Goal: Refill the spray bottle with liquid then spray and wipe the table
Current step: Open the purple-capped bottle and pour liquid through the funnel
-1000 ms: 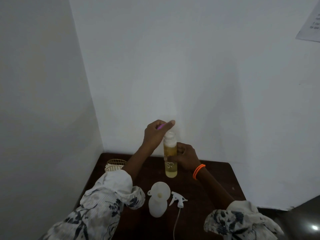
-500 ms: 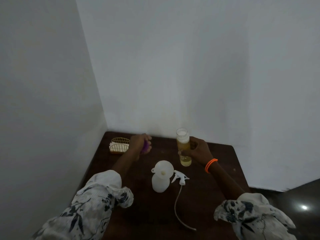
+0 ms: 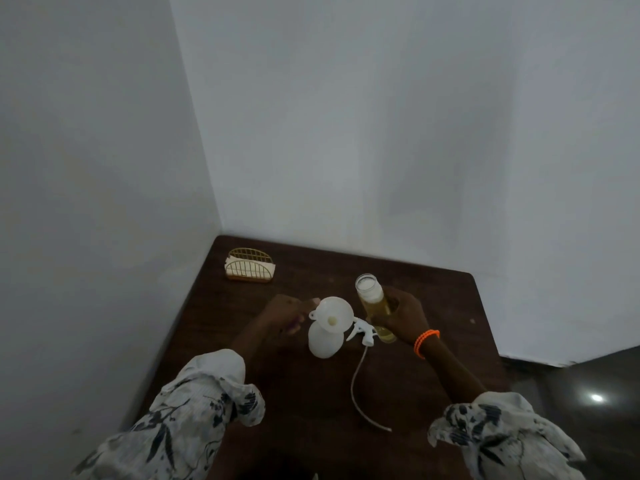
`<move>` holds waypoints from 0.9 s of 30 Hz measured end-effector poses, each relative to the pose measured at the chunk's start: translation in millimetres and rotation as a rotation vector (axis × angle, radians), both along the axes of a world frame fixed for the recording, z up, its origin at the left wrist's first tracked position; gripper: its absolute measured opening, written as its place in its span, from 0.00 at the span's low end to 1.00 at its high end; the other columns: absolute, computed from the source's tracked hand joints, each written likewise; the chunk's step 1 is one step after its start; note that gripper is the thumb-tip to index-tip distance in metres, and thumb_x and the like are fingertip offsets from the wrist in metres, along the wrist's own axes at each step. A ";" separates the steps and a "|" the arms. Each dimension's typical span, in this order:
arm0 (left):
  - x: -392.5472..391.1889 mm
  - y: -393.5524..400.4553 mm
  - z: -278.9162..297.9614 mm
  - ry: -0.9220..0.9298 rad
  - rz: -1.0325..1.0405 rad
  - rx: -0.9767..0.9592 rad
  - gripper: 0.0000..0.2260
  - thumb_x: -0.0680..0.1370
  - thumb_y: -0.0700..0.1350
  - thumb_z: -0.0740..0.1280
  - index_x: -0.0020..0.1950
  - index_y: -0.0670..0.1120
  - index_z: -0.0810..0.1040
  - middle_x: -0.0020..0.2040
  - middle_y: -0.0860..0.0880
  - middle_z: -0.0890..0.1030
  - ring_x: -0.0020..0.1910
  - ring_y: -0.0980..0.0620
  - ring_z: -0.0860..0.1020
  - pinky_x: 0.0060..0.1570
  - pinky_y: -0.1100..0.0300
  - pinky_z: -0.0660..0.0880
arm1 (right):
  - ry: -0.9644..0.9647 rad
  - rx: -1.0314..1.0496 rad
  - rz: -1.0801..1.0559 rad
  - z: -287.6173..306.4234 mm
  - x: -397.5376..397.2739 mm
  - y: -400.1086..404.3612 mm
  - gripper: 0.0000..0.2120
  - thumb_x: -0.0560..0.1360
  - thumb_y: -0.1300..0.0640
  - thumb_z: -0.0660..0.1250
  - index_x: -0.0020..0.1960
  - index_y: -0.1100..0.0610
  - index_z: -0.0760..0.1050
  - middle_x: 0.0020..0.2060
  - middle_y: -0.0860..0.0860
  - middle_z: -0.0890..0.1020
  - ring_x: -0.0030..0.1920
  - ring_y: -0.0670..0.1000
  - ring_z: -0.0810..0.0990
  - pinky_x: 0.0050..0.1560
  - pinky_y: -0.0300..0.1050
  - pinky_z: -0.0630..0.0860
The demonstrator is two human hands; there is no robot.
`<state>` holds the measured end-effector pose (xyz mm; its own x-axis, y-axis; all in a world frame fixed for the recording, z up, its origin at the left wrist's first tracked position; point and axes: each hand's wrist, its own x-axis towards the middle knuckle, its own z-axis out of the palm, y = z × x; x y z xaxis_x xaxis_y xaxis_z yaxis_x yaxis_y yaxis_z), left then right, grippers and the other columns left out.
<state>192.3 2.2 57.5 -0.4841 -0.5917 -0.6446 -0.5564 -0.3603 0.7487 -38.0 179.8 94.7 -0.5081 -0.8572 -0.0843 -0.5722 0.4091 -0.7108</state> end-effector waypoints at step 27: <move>7.7 14.2 -18.6 0.166 -0.057 -0.025 0.15 0.75 0.51 0.76 0.47 0.38 0.84 0.35 0.43 0.80 0.32 0.48 0.75 0.31 0.58 0.72 | 0.312 0.200 0.136 -2.5 19.5 10.6 0.29 0.67 0.50 0.77 0.67 0.47 0.77 0.54 0.48 0.85 0.54 0.51 0.84 0.53 0.47 0.80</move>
